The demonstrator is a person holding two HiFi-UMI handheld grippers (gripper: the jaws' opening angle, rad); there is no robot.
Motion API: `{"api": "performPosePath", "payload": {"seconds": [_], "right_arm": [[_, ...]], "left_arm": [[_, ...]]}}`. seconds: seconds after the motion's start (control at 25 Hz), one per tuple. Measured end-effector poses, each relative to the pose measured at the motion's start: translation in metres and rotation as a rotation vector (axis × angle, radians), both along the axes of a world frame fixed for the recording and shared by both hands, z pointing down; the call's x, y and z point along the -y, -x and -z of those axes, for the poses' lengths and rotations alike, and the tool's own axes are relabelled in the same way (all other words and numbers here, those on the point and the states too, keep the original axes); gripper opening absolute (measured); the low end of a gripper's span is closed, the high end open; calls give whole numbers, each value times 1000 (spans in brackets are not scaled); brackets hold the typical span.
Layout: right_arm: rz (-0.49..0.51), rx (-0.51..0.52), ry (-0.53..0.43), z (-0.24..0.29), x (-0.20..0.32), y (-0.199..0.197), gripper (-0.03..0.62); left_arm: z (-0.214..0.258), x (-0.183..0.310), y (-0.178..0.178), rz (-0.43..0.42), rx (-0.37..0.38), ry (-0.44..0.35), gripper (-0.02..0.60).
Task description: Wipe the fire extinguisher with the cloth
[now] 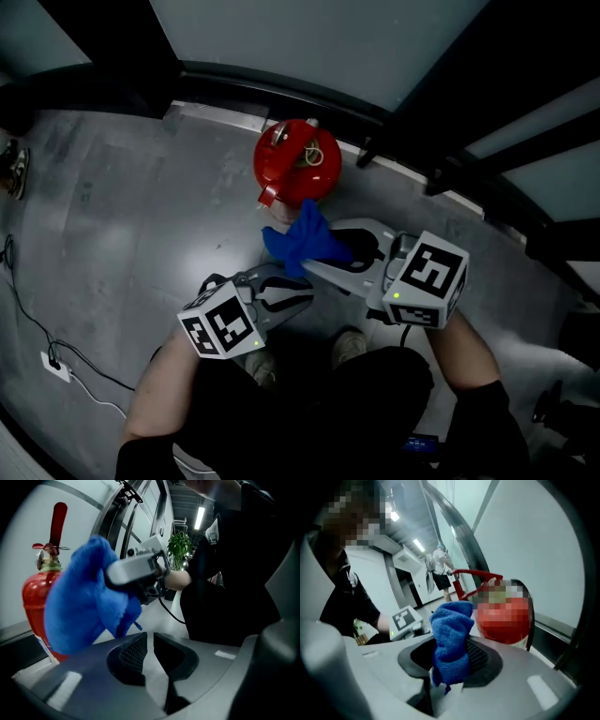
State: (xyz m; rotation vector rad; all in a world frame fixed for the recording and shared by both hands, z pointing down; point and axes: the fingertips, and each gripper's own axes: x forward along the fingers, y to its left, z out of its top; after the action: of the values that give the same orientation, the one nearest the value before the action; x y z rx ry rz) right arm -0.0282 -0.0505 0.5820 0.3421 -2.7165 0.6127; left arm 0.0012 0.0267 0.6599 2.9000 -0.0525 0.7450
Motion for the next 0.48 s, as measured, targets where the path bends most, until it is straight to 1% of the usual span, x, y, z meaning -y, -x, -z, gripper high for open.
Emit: {"api": "performPosePath", "payload": {"seconds": [0.08,0.16,0.24,0.36,0.48], "right_arm": [[-77,75,78,11,14,10,135],[-167,109,200,0,30,12,135],[-228,143,309,-13,39,11,135],[-256,239,438,-16,43,14,135],[-251,319,562,-23,43,20,135]], "left_arm": [[2,1,3,5,4,-7,51],[6,1,3,11,-3,-20,51],[11,0,3,19,-18,-28,51],[16,-2,10,31,-24,-35,51],[17,-3,15,44,-14,-41,51]]}}
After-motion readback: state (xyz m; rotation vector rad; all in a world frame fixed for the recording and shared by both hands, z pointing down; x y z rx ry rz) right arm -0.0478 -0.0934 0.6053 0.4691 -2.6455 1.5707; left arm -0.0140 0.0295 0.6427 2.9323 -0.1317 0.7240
